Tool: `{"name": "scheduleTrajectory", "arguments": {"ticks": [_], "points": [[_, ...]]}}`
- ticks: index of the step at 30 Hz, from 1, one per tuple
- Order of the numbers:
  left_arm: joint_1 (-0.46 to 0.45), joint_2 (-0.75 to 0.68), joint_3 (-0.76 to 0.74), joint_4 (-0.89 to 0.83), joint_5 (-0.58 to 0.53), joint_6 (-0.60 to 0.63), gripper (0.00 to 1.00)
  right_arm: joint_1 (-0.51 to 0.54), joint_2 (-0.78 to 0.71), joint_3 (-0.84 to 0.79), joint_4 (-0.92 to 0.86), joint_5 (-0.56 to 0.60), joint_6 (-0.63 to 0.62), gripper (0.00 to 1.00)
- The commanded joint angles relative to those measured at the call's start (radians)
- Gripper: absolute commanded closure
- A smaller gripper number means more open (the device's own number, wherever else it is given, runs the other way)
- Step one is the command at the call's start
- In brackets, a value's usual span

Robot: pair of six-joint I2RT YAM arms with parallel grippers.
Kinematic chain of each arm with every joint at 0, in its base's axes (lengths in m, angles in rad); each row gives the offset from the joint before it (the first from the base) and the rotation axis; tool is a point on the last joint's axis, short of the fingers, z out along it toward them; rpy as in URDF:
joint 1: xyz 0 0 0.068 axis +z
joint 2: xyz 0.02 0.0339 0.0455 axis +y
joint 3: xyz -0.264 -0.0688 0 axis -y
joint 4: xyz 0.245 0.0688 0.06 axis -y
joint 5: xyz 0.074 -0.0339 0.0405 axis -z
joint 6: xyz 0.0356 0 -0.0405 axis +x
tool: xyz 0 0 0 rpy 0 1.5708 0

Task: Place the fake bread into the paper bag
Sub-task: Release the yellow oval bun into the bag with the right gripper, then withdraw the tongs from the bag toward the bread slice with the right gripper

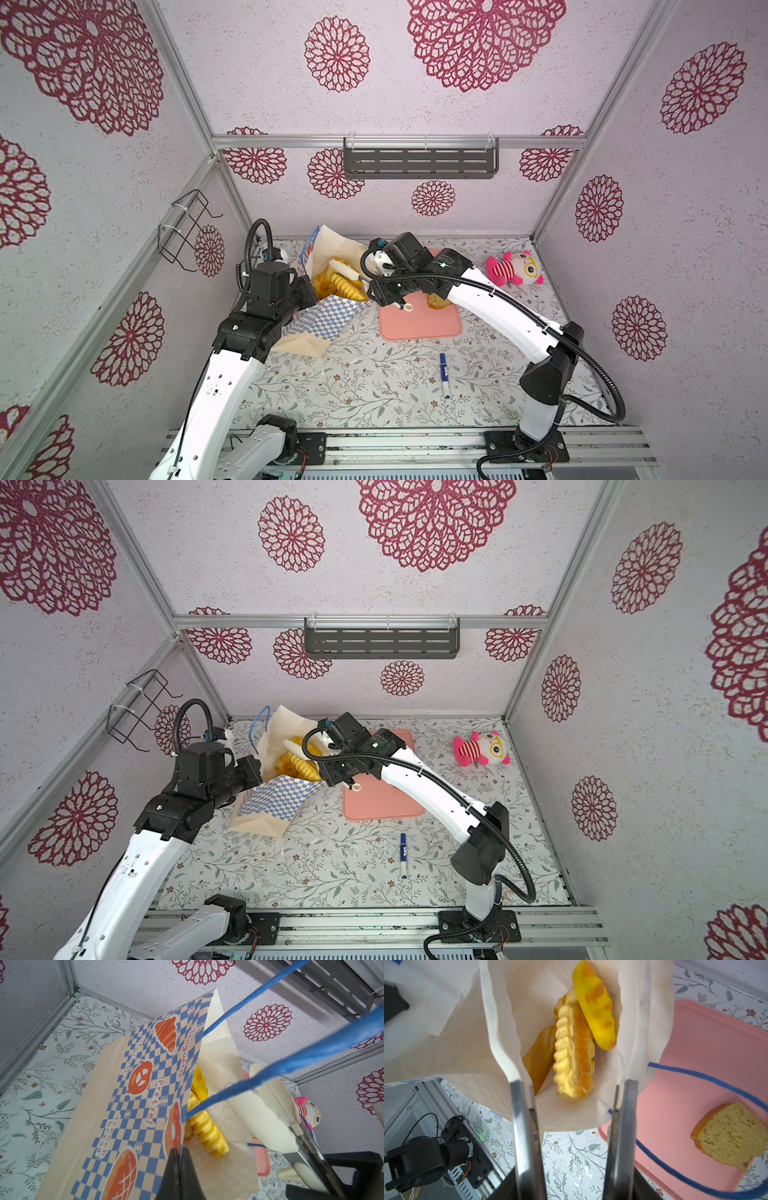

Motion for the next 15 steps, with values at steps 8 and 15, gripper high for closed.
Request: {"name": "scheduleTrajectory", "arguments": {"ticks": [8, 15], "points": [[0.011, 0.008, 0.018, -0.013, -0.003, 0.000, 1.00, -0.046, -0.230, -0.007, 0.019, 0.185, 0.004, 0.43], [0.010, 0.008, 0.018, -0.010, -0.003, 0.001, 1.00, -0.177, -0.404, -0.195, 0.041, 0.208, 0.053, 0.44]]}}
